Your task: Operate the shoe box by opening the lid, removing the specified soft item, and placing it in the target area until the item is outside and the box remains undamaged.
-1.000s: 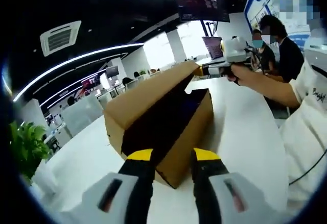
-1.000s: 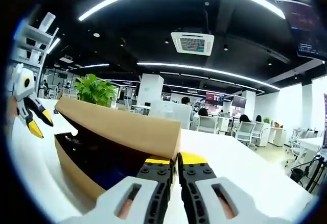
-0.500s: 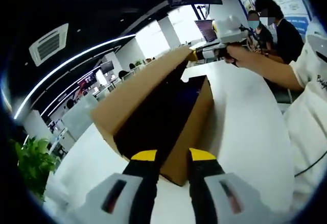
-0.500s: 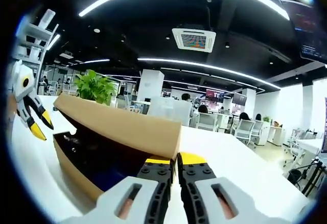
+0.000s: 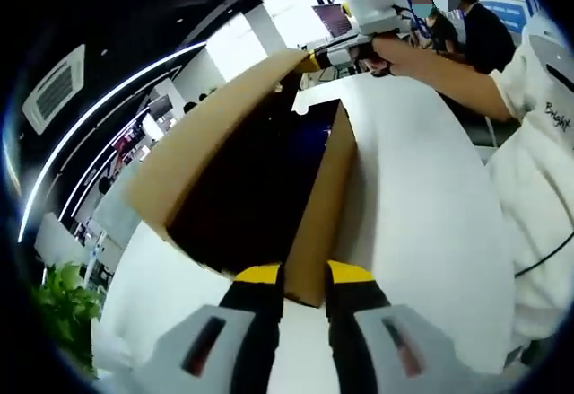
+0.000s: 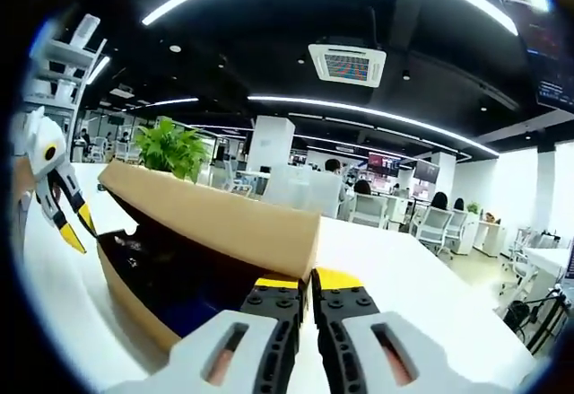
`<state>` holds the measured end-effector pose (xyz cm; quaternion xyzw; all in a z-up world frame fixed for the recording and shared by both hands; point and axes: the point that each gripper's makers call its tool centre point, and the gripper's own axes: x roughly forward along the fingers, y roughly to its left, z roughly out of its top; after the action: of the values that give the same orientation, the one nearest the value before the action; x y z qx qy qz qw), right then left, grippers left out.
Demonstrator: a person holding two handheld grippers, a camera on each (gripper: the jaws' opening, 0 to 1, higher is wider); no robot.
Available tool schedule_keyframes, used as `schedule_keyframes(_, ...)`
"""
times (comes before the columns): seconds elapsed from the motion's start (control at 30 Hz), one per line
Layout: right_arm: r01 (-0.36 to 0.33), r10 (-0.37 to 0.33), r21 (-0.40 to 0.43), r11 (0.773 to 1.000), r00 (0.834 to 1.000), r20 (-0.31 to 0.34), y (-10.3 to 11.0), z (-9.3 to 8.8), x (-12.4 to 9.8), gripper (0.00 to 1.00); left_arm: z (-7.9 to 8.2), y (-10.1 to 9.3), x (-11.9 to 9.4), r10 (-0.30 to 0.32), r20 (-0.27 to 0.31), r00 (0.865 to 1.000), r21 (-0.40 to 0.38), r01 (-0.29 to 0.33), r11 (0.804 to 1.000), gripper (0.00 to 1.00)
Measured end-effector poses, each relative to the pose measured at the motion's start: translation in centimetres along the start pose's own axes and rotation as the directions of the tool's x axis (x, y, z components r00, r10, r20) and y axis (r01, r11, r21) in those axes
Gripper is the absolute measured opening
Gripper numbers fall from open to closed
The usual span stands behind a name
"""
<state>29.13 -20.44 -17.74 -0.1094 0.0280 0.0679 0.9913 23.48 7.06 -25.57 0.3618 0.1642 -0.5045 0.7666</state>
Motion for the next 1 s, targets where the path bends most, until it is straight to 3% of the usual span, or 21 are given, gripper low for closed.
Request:
schedule_keyframes(0.1,-0.009,0.009,-0.001,1.0,1.0,-0.007,-0.1,0.0,0.2,0.02,-0.1,0.3,0.3,0.002,-0.015,1.0,0.035,-0.002,0.999,0.16)
schedule_keyframes(0.2,-0.015,0.015,-0.009,1.0,1.0,-0.016,0.0,0.0,0.3,0.02,0.1,1.6,0.3,0.059,-0.027,0.998,0.028,-0.058,0.998,0.15)
schedule_keyframes(0.33,-0.021,0.021,-0.009,1.0,0.999,-0.027,0.0,-0.1,0.1,0.02,0.2,0.8,0.6,-0.036,-0.024,0.999,-0.015,0.036,0.999,0.16)
schedule_keyframes(0.5,-0.017,0.017,-0.005,1.0,0.999,-0.027,-0.1,-0.1,0.1,0.02,-0.1,1.3,1.4,-0.006,-0.063,0.998,0.043,0.008,0.999,0.17)
schedule_keyframes(0.6,-0.02,0.02,-0.005,1.0,0.999,-0.03,-0.1,-0.1,0.2,0.02,0.0,1.2,1.7,-0.027,-0.056,0.998,0.029,0.028,0.999,0.17)
schedule_keyframes(0.77,-0.026,0.026,-0.013,1.0,0.999,-0.038,-0.1,0.0,0.2,0.02,-0.5,1.2,2.4,-0.022,-0.086,0.996,0.096,0.031,0.995,0.08)
schedule_keyframes(1.0,-0.056,0.054,-0.025,0.998,0.996,-0.073,-0.2,0.6,0.5,0.02,-0.6,1.0,2.2,-0.061,-0.105,0.993,0.046,0.067,0.997,0.07)
